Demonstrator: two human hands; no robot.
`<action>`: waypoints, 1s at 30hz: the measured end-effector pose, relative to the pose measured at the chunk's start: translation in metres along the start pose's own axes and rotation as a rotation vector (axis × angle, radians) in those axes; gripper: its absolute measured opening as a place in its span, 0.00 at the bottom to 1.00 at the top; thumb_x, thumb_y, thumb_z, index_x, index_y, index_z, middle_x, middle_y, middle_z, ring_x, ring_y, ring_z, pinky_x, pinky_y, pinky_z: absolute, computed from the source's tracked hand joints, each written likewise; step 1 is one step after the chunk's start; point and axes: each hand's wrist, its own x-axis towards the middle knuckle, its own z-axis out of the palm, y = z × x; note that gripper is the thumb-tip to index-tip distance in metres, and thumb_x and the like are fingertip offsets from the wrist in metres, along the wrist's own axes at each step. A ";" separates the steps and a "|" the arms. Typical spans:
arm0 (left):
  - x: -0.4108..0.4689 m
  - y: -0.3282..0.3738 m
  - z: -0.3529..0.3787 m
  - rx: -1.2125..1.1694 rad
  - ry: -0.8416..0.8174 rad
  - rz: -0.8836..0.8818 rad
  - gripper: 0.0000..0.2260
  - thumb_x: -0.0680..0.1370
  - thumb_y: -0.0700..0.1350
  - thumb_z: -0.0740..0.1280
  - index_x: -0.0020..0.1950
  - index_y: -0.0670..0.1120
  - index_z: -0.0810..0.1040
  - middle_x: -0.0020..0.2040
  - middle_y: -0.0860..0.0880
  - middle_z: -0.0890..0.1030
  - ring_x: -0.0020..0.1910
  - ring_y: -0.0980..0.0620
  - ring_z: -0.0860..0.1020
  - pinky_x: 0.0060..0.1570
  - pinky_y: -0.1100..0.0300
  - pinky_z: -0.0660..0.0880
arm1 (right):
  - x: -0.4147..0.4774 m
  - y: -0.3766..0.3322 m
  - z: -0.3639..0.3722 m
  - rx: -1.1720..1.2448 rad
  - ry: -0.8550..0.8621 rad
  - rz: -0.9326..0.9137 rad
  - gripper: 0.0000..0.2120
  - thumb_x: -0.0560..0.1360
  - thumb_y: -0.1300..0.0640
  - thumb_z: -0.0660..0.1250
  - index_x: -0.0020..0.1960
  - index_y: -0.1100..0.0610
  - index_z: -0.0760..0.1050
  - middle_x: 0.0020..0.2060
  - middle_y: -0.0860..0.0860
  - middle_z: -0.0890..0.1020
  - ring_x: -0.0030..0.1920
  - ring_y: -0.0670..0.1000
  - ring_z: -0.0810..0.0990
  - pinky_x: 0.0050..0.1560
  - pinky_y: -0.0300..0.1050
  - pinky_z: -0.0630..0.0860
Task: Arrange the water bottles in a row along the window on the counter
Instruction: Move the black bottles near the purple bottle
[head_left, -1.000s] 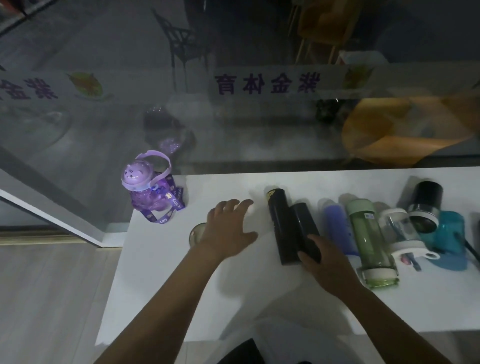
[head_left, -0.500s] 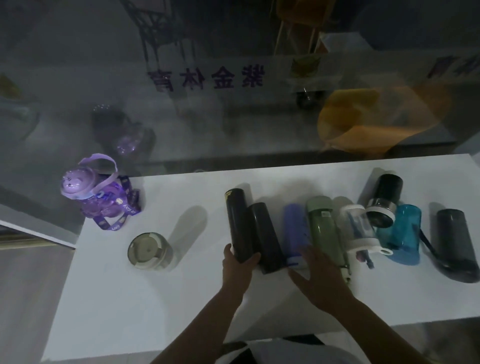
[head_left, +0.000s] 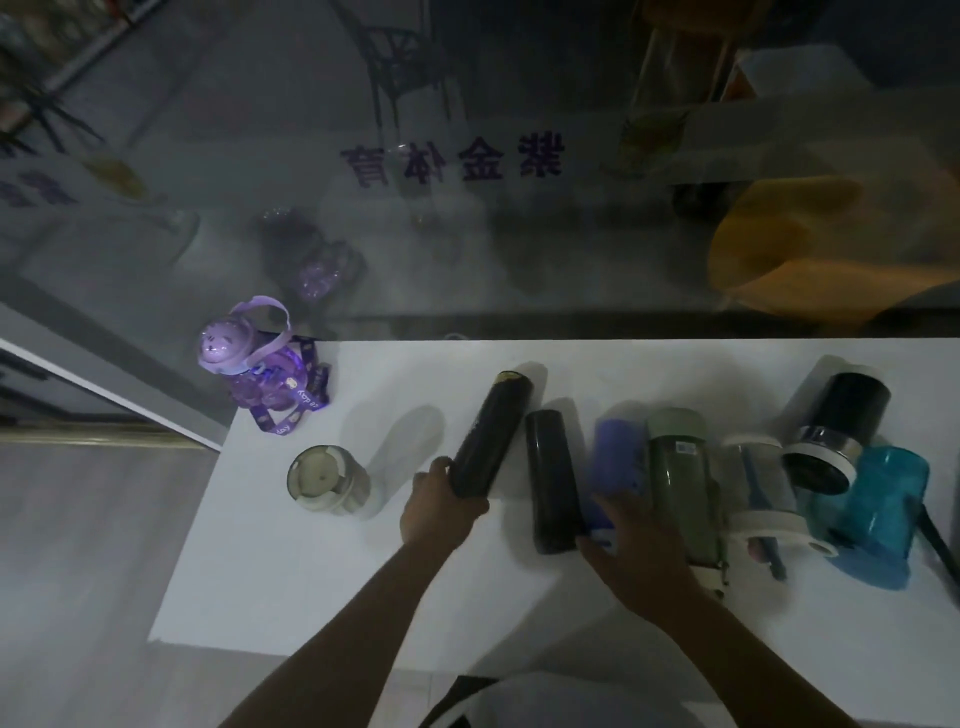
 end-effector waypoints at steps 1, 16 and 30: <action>0.003 0.003 -0.014 0.022 0.018 0.030 0.29 0.66 0.50 0.75 0.65 0.52 0.70 0.52 0.48 0.78 0.42 0.48 0.80 0.31 0.58 0.74 | 0.001 -0.005 -0.001 -0.010 0.016 -0.017 0.27 0.72 0.36 0.61 0.66 0.48 0.70 0.58 0.51 0.79 0.57 0.53 0.78 0.58 0.53 0.75; 0.058 0.095 -0.167 0.440 0.021 0.368 0.26 0.64 0.46 0.76 0.61 0.52 0.77 0.57 0.50 0.78 0.54 0.46 0.78 0.53 0.53 0.78 | -0.003 -0.040 -0.006 -0.007 0.080 -0.031 0.24 0.73 0.45 0.69 0.65 0.52 0.72 0.56 0.50 0.78 0.56 0.52 0.77 0.57 0.52 0.75; 0.064 0.045 -0.188 0.587 -0.021 0.522 0.27 0.66 0.42 0.75 0.64 0.53 0.74 0.60 0.48 0.77 0.56 0.45 0.76 0.50 0.54 0.77 | -0.016 -0.066 0.022 0.022 0.112 0.050 0.26 0.74 0.45 0.68 0.69 0.52 0.69 0.62 0.51 0.75 0.60 0.52 0.75 0.61 0.53 0.73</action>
